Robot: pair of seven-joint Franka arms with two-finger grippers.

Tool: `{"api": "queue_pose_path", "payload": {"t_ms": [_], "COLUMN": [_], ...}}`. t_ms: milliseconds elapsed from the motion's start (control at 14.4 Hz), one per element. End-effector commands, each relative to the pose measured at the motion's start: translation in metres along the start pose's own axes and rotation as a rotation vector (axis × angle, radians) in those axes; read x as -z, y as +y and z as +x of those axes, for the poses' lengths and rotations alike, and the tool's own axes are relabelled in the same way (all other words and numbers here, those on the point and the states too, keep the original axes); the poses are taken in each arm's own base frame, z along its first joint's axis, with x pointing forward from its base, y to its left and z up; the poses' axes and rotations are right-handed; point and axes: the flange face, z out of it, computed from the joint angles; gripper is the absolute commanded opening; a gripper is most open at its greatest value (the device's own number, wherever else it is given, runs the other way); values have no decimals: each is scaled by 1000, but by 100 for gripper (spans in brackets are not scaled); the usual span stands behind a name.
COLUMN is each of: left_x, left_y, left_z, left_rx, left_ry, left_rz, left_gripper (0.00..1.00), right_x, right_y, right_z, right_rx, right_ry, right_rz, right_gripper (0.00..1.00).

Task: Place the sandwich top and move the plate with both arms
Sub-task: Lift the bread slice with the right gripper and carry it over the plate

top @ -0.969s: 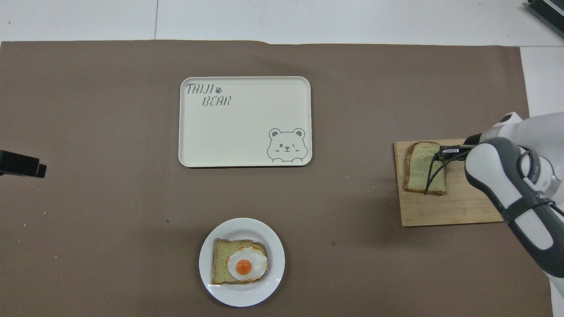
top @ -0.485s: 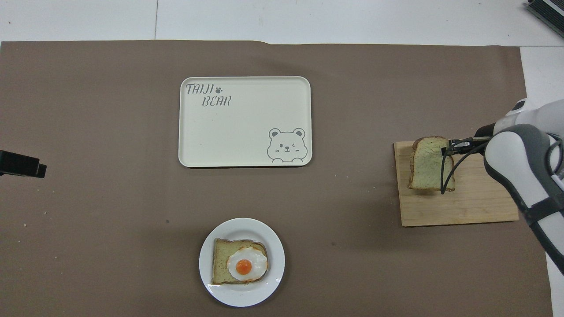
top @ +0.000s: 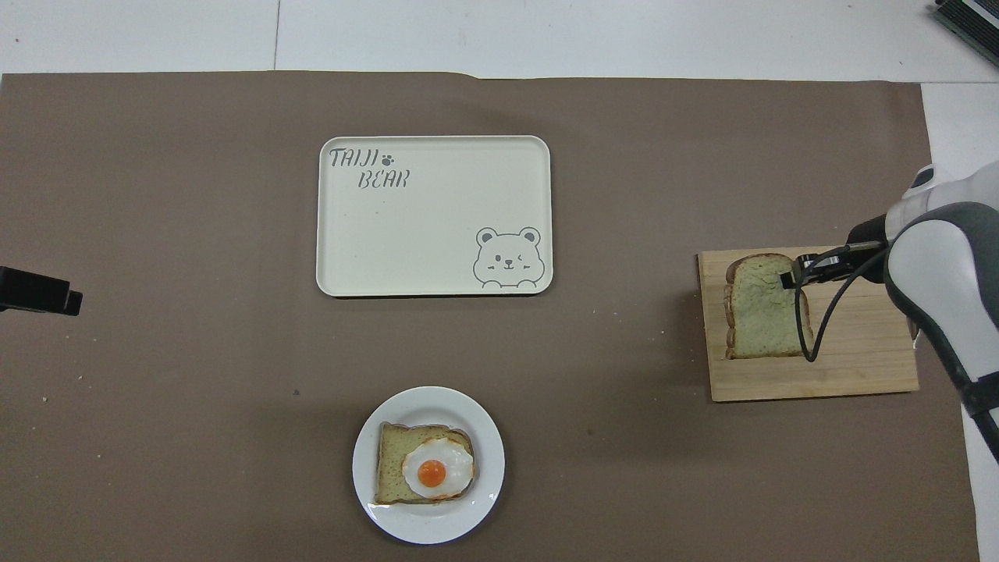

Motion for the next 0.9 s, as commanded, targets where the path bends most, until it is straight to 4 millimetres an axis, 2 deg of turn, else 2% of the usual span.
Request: {"api": "queue_pose_path", "payload": {"t_ms": [0, 138, 277, 554, 831], "left_x": [3, 3, 3, 3, 3], "left_y": [-1, -1, -1, -1, -1], "left_z": [-3, -3, -3, -3, -3], "left_rx": [2, 4, 4, 2, 2], "left_ry": [-4, -4, -5, -4, -5], "left_rz": [-9, -9, -9, -9, -9], "left_gripper": [100, 100, 100, 100, 100], "right_x": [3, -1, -9, -23, -38], "right_y": [-15, -31, -56, -118, -179], "right_z": [-6, -6, -6, -6, -11], "right_rx": [28, 33, 23, 88, 63], "right_ry": [-39, -64, -93, -137, -147], "right_rz": [12, 16, 14, -1, -26], "right_gripper": [0, 0, 0, 0, 0]}}
